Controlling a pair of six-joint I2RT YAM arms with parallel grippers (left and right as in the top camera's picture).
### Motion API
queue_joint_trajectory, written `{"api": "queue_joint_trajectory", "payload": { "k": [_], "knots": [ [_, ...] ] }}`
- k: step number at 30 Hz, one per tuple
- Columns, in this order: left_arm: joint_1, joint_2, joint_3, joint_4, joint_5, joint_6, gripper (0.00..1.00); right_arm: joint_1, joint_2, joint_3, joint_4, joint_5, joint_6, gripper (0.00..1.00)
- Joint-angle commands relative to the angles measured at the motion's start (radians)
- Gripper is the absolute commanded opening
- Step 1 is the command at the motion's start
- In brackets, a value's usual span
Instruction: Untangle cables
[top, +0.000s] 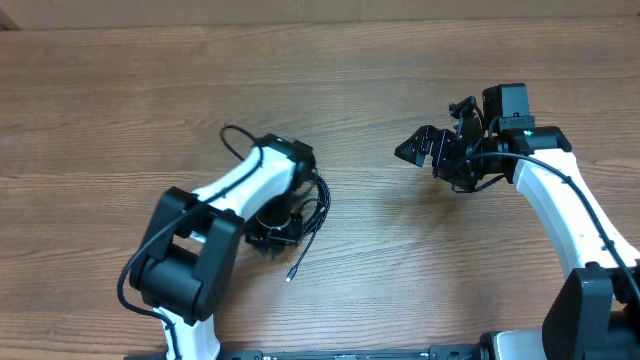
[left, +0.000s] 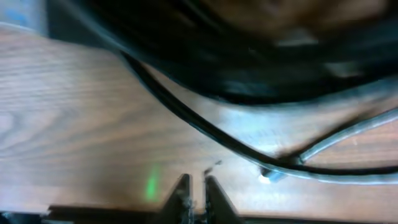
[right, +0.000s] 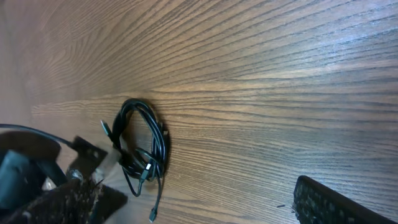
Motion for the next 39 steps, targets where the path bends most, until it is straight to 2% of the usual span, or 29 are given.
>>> {"api": "queue_joint_trajectory", "payload": {
  "k": [1, 8, 15, 19, 23, 32, 39],
  "knots": [
    [0.063, 0.010, 0.018, 0.033, 0.071, -0.025, 0.04, 0.005, 0.001, 0.021, 0.003, 0.013, 0.000, 1.00],
    [0.143, 0.010, 0.024, 0.079, 0.282, -0.021, 0.04, 0.005, 0.001, 0.021, 0.002, 0.042, 0.000, 1.00],
    [0.137, -0.095, 0.026, 0.146, 0.278, -0.020, 0.04, 0.005, 0.001, 0.021, 0.002, 0.053, 0.000, 1.00],
    [0.132, -0.156, 0.024, 0.194, 0.271, -0.066, 0.04, 0.005, 0.001, 0.021, 0.002, 0.053, 0.000, 1.00],
    [0.118, -0.157, 0.010, 0.211, 0.271, -0.096, 0.04, 0.005, 0.001, 0.021, 0.002, 0.053, 0.000, 1.00],
    [0.041, -0.153, -0.118, 0.386, 0.271, -0.187, 0.04, 0.005, 0.001, 0.021, 0.002, 0.053, 0.000, 1.00],
    [0.019, -0.153, -0.123, 0.363, 0.270, -0.166, 0.04, 0.005, 0.001, 0.021, 0.002, 0.053, 0.000, 1.00]
  ]
}}
